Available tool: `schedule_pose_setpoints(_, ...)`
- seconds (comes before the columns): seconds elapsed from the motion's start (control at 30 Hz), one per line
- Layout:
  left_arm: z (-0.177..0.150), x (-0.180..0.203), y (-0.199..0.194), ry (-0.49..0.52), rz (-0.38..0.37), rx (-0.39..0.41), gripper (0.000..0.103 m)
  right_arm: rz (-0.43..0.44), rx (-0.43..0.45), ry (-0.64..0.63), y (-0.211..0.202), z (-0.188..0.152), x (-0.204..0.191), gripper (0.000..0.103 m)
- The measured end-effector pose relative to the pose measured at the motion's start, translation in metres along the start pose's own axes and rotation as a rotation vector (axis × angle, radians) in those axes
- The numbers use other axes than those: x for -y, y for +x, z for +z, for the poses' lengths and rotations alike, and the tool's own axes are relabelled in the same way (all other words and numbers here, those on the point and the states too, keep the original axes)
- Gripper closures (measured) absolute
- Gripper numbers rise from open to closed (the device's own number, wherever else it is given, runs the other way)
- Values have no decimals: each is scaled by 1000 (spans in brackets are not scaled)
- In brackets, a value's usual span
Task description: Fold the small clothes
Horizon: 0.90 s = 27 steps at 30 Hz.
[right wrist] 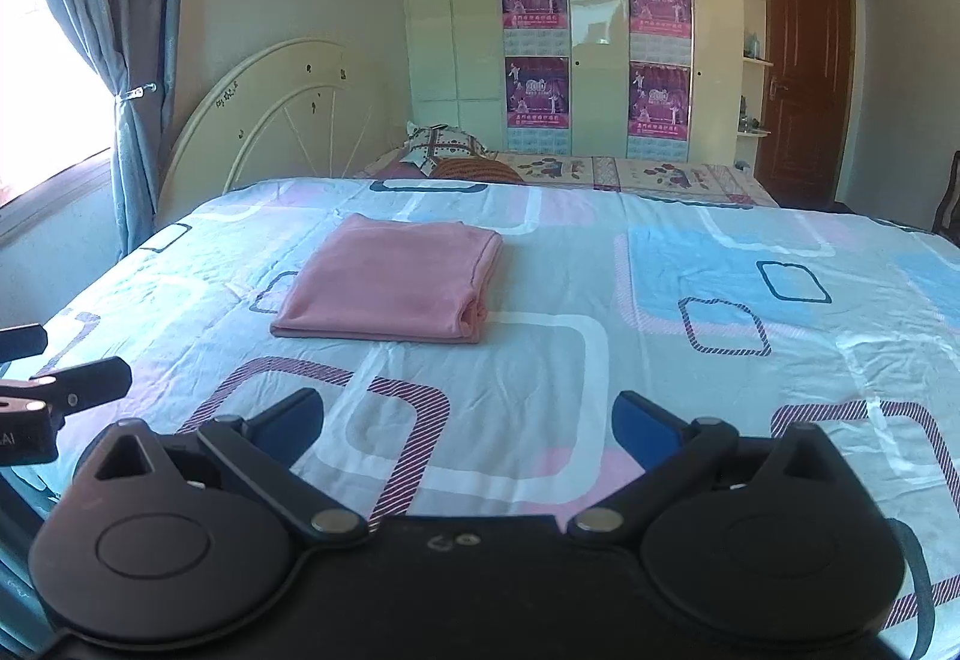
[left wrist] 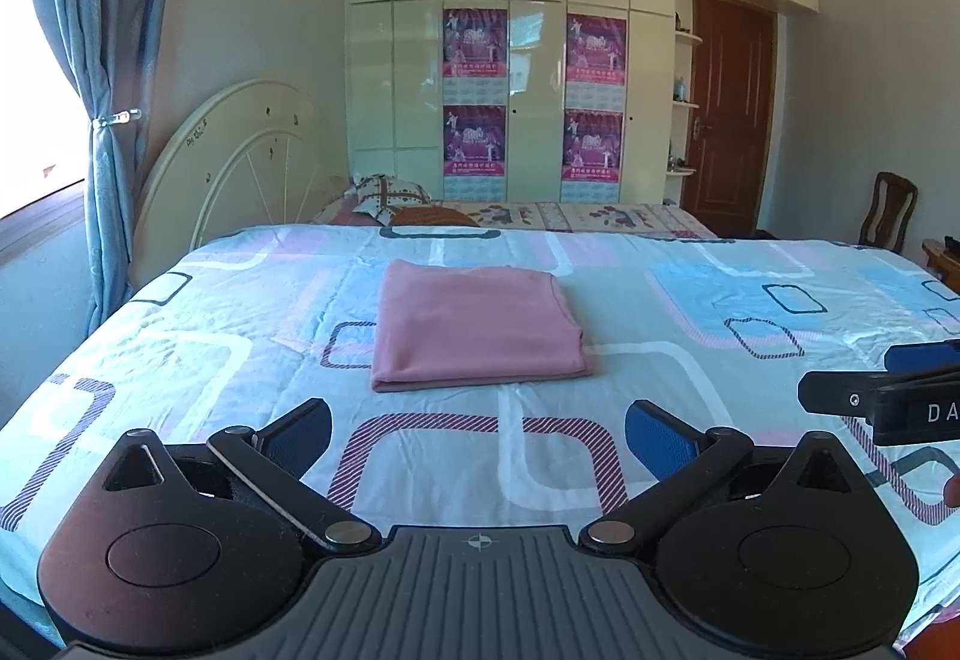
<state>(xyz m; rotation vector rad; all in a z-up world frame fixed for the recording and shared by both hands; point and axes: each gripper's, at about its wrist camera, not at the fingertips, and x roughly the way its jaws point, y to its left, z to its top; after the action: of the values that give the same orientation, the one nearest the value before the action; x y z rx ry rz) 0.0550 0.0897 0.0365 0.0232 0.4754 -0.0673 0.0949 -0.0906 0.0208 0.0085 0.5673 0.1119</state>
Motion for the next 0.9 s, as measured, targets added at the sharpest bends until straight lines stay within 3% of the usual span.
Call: schedule_pose_setpoints(0.9, -9, 1, -25, -35, -15, 43, 0, -16, 44, -17, -24, -1, -15, 0)
